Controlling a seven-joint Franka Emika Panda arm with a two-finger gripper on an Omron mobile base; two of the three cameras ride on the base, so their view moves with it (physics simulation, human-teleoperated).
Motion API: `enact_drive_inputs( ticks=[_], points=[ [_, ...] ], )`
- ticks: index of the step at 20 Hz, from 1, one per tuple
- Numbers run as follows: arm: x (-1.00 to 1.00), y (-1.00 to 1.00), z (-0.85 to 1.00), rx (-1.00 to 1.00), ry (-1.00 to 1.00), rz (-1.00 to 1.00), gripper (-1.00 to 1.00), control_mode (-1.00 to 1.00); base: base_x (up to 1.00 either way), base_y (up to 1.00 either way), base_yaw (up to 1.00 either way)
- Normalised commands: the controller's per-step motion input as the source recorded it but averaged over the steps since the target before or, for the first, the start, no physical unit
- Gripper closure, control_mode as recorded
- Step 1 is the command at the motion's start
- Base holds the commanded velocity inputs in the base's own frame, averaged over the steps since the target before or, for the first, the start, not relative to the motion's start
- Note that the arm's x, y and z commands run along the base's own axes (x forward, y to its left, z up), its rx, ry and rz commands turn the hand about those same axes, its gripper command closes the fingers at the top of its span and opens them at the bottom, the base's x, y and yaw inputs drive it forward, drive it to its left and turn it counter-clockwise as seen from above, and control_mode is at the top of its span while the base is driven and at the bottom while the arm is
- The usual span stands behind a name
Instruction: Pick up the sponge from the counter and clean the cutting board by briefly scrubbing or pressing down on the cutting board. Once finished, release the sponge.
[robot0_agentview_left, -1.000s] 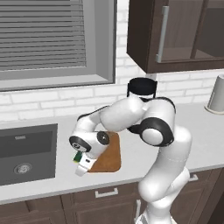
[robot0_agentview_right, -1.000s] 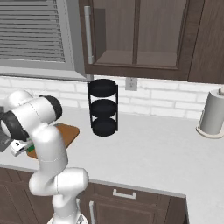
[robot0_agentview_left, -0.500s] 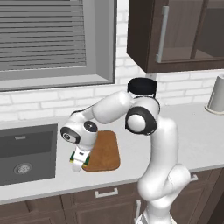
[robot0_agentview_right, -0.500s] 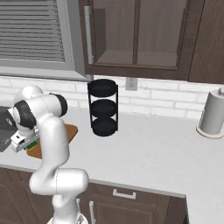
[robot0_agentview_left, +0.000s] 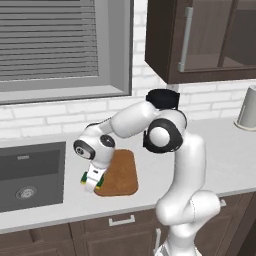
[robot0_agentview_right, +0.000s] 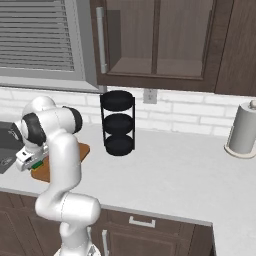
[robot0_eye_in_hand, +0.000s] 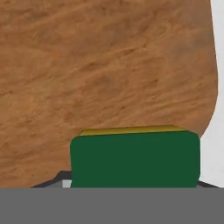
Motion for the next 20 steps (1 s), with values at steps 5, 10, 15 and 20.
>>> enact_drive_inputs(
  ticks=[5, 10, 15, 20],
  points=[
    [0.55, -0.57, 1.00, -0.21, 0.40, -0.12, 1.00, -1.00, 0.00, 0.00, 0.00],
    [0.76, -0.56, 1.00, -0.26, 0.47, -0.05, 1.00, -1.00, 0.00, 0.00, 0.00],
    [1.00, -0.73, 0.28, -0.23, 0.83, 0.00, 1.00, -1.00, 0.00, 0.00, 0.00],
    [0.97, -0.68, -0.29, -0.39, 1.00, -0.03, 1.00, -1.00, 0.00, 0.00, 0.00]
  ],
)
